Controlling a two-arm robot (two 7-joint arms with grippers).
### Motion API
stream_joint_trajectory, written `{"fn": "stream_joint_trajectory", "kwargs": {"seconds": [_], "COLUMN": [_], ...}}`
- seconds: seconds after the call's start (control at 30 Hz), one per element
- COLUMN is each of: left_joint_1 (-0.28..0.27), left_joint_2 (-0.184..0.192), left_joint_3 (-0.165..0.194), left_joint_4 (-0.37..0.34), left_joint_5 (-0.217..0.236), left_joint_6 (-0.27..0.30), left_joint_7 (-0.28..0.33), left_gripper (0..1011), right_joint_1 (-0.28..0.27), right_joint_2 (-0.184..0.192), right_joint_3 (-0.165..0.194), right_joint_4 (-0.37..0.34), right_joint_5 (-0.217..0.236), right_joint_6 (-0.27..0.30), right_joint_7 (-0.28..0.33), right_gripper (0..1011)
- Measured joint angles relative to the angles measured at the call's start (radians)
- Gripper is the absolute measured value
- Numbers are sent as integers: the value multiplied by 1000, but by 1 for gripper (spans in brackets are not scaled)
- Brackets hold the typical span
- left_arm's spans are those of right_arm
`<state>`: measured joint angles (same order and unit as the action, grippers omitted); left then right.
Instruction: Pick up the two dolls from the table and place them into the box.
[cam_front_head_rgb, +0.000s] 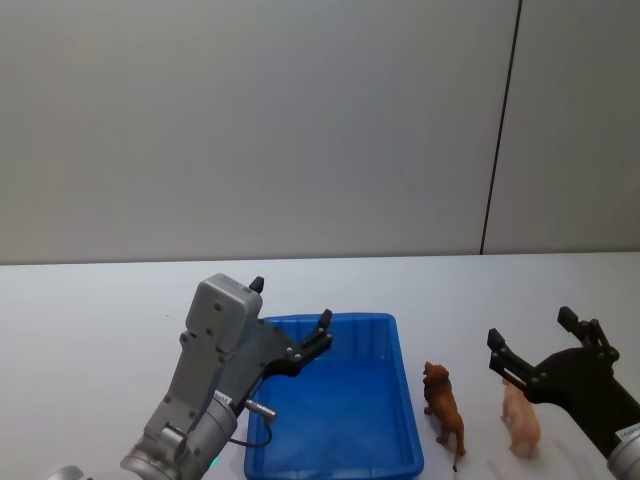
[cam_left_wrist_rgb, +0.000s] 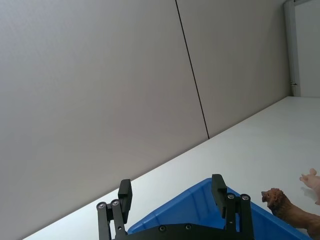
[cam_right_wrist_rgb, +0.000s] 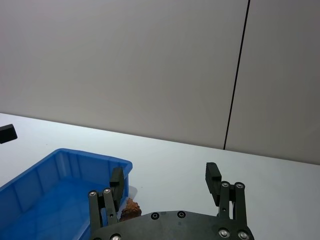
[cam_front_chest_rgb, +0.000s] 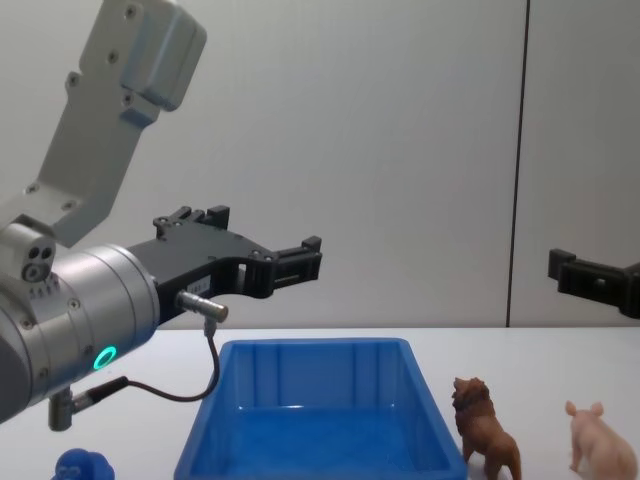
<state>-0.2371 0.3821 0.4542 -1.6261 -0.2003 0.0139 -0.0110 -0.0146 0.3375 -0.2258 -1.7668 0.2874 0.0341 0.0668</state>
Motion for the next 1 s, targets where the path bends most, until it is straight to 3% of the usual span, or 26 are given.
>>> {"fn": "stream_joint_trajectory", "kwargs": {"seconds": [1.0], "left_joint_1": [0], "left_joint_2": [0], "left_joint_3": [0], "left_joint_4": [0], "left_joint_5": [0], "left_joint_6": [0], "left_joint_7": [0], "left_gripper": [1002], "right_joint_1": [0], "right_joint_2": [0], "right_joint_3": [0], "right_joint_4": [0], "right_joint_5": [0], "right_joint_6": [0], "right_joint_7": [0], "right_gripper": [1001]}}
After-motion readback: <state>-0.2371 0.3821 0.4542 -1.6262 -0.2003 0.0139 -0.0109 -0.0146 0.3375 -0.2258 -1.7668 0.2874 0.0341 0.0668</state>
